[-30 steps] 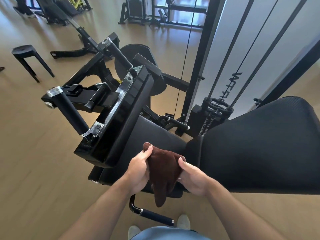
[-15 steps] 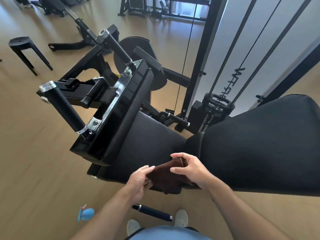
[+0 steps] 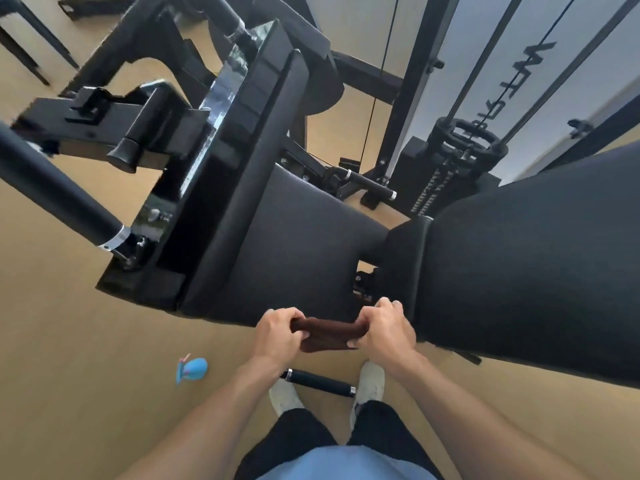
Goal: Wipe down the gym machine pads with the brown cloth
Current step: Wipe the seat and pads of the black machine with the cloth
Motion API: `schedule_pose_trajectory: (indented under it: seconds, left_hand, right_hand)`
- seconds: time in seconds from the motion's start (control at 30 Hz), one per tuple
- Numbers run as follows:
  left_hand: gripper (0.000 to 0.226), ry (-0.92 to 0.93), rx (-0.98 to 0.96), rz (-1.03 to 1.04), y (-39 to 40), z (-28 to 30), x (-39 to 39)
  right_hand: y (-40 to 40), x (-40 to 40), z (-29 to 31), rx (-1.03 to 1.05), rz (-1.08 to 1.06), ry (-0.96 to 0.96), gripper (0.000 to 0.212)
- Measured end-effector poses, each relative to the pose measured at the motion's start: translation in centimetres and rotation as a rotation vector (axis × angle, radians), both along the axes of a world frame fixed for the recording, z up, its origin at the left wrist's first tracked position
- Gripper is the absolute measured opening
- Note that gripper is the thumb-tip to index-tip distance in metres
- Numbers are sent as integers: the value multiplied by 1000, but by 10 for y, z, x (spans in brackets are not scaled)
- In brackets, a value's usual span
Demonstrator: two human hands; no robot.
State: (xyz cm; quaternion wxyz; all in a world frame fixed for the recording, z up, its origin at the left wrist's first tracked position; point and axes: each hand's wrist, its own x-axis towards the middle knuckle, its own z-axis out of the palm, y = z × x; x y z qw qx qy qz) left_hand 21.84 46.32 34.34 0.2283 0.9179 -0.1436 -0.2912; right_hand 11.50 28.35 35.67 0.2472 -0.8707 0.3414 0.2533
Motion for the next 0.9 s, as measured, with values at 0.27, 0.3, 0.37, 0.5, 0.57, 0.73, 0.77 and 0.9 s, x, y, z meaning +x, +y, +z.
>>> schedule_pose_trajectory:
  seconds: [0.27,0.3,0.37,0.5,0.57,0.73,0.77,0.9]
  left_hand:
    - [19,-127,-124,-11,-12,-36,54]
    - [22,-167,-197,-4,-20,-38,63]
    - [26,-248,-296,-6,-34,-42,79]
    - [20,-386,-328,-22,-39,-61,99]
    - [21,-392,-279,-62,-25,-78,96]
    - [33,-331,-161,-196,16,-131,62]
    - [36,-325,-148,-187,21,-140,57]
    - [39,-409,-121,-146,34,-163,58]
  right_hand:
    - [-28,54,-47,451,10,-106,25]
    - [-33,63,-49,424,-32,-172,23]
    - [-39,77,-51,343,-107,-315,20]
    - [-25,87,-74,190,-21,-461,24]
    - [-15,86,-104,301,106,-314,26]
    - [1,78,-177,160,84,-276,51]
    - [3,78,-189,92,92,-291,60]
    - [8,89,-239,-13,140,-293,85]
